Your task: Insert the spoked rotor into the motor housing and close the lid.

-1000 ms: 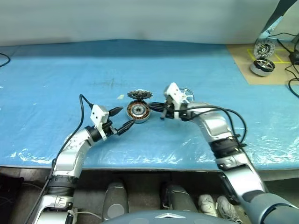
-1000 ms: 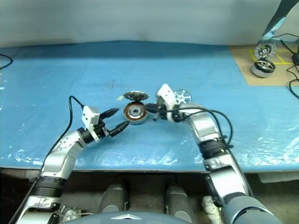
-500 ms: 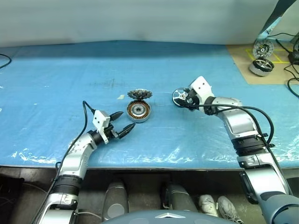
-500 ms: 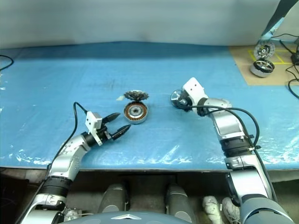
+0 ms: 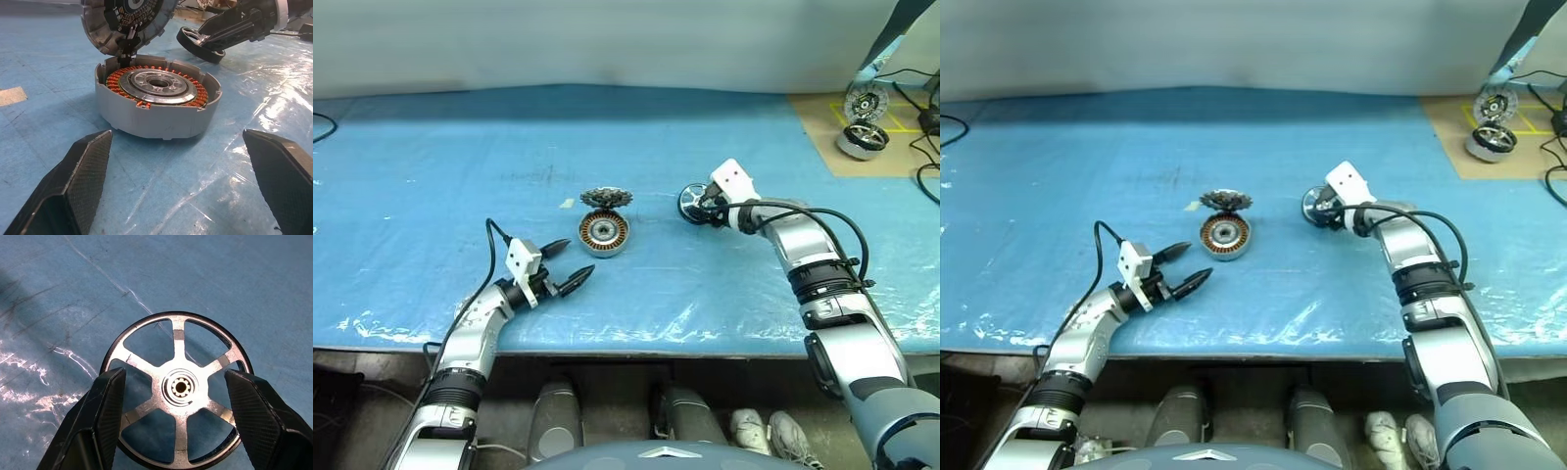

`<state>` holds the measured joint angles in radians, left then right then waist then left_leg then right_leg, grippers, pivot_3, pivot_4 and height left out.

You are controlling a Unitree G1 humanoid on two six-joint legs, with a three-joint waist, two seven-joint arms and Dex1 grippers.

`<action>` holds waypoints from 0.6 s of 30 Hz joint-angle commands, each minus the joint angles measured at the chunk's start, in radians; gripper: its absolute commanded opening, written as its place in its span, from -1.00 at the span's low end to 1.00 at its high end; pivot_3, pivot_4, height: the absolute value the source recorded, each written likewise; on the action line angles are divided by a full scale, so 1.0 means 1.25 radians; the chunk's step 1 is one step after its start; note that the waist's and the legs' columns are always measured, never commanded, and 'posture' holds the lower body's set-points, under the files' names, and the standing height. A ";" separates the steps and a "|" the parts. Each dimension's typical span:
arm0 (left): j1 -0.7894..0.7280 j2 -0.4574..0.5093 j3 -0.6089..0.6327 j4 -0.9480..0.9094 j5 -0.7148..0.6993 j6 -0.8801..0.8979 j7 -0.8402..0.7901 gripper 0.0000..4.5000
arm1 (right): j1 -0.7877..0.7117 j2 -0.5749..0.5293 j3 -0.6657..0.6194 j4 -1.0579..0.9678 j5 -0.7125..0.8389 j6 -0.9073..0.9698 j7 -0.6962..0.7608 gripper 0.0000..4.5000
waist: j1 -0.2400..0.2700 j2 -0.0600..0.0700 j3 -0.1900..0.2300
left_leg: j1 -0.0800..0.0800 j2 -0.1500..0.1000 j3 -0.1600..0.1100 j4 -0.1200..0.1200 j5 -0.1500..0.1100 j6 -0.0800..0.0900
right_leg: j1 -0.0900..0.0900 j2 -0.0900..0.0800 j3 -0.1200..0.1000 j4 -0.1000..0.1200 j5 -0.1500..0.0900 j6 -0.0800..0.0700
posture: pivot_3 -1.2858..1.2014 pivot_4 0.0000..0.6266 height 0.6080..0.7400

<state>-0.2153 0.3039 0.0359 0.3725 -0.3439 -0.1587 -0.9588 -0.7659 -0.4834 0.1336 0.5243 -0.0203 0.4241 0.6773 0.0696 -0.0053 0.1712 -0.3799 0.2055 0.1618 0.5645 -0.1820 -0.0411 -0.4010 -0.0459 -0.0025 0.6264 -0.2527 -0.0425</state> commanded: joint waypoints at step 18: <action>-0.020 0.008 0.021 0.091 0.000 -0.087 -0.028 1.00 | 0.031 0.011 0.014 -0.038 -0.014 -0.013 0.054 -0.43 | 0.000 -0.001 0.000 | 0.013 0.001 0.003 0.000 0.000 0.000 | 0.011 0.000 0.003 -0.001 -0.003 -0.004 | 0.03 -0.52 1.00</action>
<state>-0.2421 0.3069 0.0462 0.4863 -0.3421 -0.2556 -0.9906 -0.7501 -0.4737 0.1584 0.4930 -0.0627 0.3945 0.7257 0.0695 -0.0059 0.1706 -0.3644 0.2067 0.1650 0.5650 -0.1822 -0.0409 -0.3877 -0.0465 0.0014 0.6248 -0.2558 -0.0474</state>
